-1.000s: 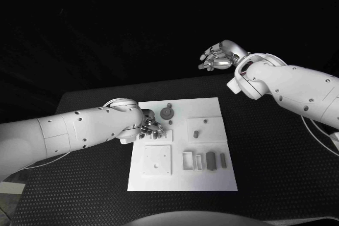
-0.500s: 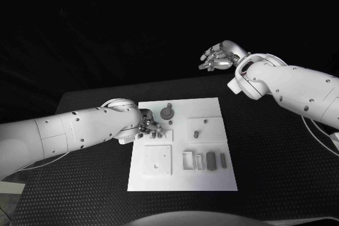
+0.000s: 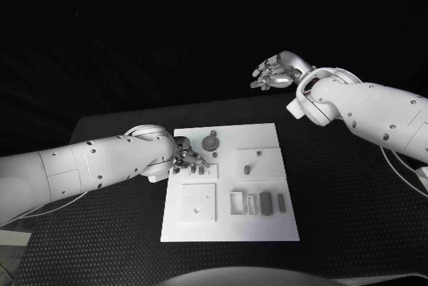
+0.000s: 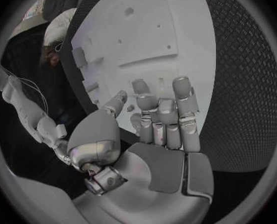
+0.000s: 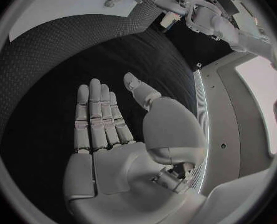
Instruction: Assemble the parts on the task board
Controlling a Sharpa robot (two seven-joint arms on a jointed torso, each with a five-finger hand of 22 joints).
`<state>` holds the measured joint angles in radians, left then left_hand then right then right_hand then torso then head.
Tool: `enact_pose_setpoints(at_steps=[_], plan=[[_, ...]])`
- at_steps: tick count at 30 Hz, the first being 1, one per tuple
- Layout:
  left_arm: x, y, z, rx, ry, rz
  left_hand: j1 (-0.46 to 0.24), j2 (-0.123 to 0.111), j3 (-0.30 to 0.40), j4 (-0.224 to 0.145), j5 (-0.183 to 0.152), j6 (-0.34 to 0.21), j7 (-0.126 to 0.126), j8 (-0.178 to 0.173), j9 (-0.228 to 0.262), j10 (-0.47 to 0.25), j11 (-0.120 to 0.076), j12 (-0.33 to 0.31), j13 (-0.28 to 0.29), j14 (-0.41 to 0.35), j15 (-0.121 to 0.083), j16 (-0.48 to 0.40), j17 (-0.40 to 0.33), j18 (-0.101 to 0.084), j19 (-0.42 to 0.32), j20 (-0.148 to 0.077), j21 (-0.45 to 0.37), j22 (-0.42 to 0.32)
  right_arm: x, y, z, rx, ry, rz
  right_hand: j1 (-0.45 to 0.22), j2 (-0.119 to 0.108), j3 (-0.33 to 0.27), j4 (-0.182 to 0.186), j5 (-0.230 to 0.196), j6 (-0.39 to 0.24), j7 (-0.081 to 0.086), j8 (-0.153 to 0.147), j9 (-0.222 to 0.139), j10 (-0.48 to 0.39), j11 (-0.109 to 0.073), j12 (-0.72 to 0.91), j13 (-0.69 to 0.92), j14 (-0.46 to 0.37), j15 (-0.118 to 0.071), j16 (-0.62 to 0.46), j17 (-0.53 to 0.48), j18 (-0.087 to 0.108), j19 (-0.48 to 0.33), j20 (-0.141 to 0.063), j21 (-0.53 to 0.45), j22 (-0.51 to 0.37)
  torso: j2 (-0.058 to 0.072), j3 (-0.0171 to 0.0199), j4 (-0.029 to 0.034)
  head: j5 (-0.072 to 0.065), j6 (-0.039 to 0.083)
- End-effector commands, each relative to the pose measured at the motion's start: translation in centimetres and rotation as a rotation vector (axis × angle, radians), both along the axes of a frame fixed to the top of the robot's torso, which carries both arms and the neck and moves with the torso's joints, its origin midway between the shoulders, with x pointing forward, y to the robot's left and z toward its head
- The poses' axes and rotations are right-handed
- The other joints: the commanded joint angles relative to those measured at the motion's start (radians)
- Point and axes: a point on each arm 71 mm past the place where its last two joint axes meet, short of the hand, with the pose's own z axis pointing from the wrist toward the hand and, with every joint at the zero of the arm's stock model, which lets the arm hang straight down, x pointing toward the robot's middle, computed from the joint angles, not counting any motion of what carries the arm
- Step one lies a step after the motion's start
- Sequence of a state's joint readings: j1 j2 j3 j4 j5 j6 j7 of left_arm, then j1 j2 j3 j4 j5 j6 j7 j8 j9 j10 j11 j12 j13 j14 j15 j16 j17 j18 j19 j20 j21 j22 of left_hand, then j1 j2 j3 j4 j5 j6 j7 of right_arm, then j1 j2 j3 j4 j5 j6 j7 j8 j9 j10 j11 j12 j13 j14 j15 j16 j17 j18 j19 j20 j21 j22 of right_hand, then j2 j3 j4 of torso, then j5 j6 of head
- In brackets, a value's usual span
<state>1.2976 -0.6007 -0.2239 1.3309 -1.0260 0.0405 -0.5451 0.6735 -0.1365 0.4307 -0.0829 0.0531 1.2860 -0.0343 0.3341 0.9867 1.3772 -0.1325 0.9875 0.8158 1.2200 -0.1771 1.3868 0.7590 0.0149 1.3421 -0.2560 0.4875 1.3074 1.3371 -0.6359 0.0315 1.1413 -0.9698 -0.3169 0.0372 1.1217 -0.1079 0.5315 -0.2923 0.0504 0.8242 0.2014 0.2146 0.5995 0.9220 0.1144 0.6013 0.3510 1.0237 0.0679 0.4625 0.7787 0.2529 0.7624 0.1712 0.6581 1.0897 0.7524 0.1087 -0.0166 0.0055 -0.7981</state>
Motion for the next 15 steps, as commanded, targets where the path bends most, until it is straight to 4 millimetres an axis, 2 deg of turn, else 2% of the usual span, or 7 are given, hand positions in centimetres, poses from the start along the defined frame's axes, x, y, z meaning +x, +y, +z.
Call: enact_pose_setpoints(at_steps=[1, 4, 10, 13, 15], plan=[[-0.1, 0.2, 0.3, -0.053, -0.006, 0.003, 0.009, 0.015, -0.010, -0.007, -0.004, -0.011, 0.002, 0.002, 0.000, -0.007, -0.002, 0.000, -0.001, -0.006, -0.004, -0.004, 0.000, 0.012, -0.009, 0.001, -0.005, 0.019, 0.0, -0.1, -0.1, -0.001, 0.002, 0.009, -0.009, 0.001, -0.006, 0.001, 0.003, -0.005, -0.001, -0.003, -0.001, -0.004, 0.005, 0.005, -0.002, -0.003, 0.007, -0.006, 0.001, 0.009, -0.001, 0.006, -0.006, -0.001, -0.001, 0.0003, -0.0002, -0.001, 0.002], [-0.3, 0.4, 0.5, -0.060, -0.004, 0.001, 0.016, 0.025, -0.019, -0.017, -0.004, -0.019, 0.006, -0.003, -0.001, -0.013, 0.001, -0.005, -0.004, -0.011, -0.006, -0.010, -0.003, 0.013, -0.015, 0.001, -0.009, 0.018, 0.0, -0.3, -0.1, -0.001, 0.003, 0.005, -0.009, 0.001, -0.006, 0.001, 0.003, -0.005, -0.001, -0.003, -0.001, -0.004, 0.005, 0.005, -0.002, -0.003, 0.007, -0.006, 0.001, 0.009, -0.001, 0.006, -0.006, -0.001, -0.002, -0.0004, 0.0006, -0.002, 0.005], [0.4, 1.0, 2.5, -0.138, -0.050, 0.050, 0.031, 0.038, -0.036, -0.039, -0.004, -0.045, 0.014, -0.019, -0.007, -0.033, 0.006, -0.016, -0.008, -0.025, -0.011, -0.022, -0.009, 0.017, -0.029, -0.003, -0.021, 0.014, 0.2, -0.9, -0.2, 0.000, 0.001, -0.009, -0.009, 0.002, -0.006, 0.000, 0.003, -0.005, -0.001, -0.003, -0.002, -0.004, 0.005, 0.006, -0.003, -0.002, 0.007, -0.006, 0.002, 0.009, -0.001, 0.006, -0.006, -0.001, -0.003, -0.0005, 0.0014, -0.001, 0.015], [1.1, 1.7, 3.8, -0.230, -0.087, 0.122, 0.075, 0.066, -0.031, -0.078, 0.000, -0.117, 0.041, -0.076, -0.041, -0.076, 0.033, -0.044, -0.017, -0.054, -0.017, -0.058, -0.027, 0.017, -0.055, -0.004, -0.044, 0.006, 0.4, -1.4, -0.2, 0.005, 0.003, -0.025, -0.009, 0.002, -0.006, 0.000, 0.003, -0.005, -0.002, -0.003, -0.002, -0.005, 0.005, 0.006, -0.003, -0.002, 0.007, -0.006, 0.002, 0.009, -0.001, 0.006, -0.006, -0.001, -0.003, -0.0020, 0.0027, -0.001, 0.021], [1.5, 2.4, 4.7, -0.264, -0.126, 0.148, 0.107, 0.062, -0.018, -0.104, 0.013, -0.174, 0.061, -0.113, -0.061, -0.110, 0.049, -0.075, -0.030, -0.079, -0.010, -0.091, -0.045, 0.012, -0.081, 0.002, -0.066, -0.003, 0.4, -1.7, -0.3, 0.013, 0.007, -0.032, -0.008, 0.003, -0.006, 0.000, 0.003, -0.005, -0.002, -0.002, -0.002, -0.005, 0.005, 0.006, -0.004, -0.002, 0.007, -0.007, 0.003, 0.009, -0.001, 0.006, -0.006, -0.001, -0.003, -0.0034, 0.0039, 0.000, 0.025]])
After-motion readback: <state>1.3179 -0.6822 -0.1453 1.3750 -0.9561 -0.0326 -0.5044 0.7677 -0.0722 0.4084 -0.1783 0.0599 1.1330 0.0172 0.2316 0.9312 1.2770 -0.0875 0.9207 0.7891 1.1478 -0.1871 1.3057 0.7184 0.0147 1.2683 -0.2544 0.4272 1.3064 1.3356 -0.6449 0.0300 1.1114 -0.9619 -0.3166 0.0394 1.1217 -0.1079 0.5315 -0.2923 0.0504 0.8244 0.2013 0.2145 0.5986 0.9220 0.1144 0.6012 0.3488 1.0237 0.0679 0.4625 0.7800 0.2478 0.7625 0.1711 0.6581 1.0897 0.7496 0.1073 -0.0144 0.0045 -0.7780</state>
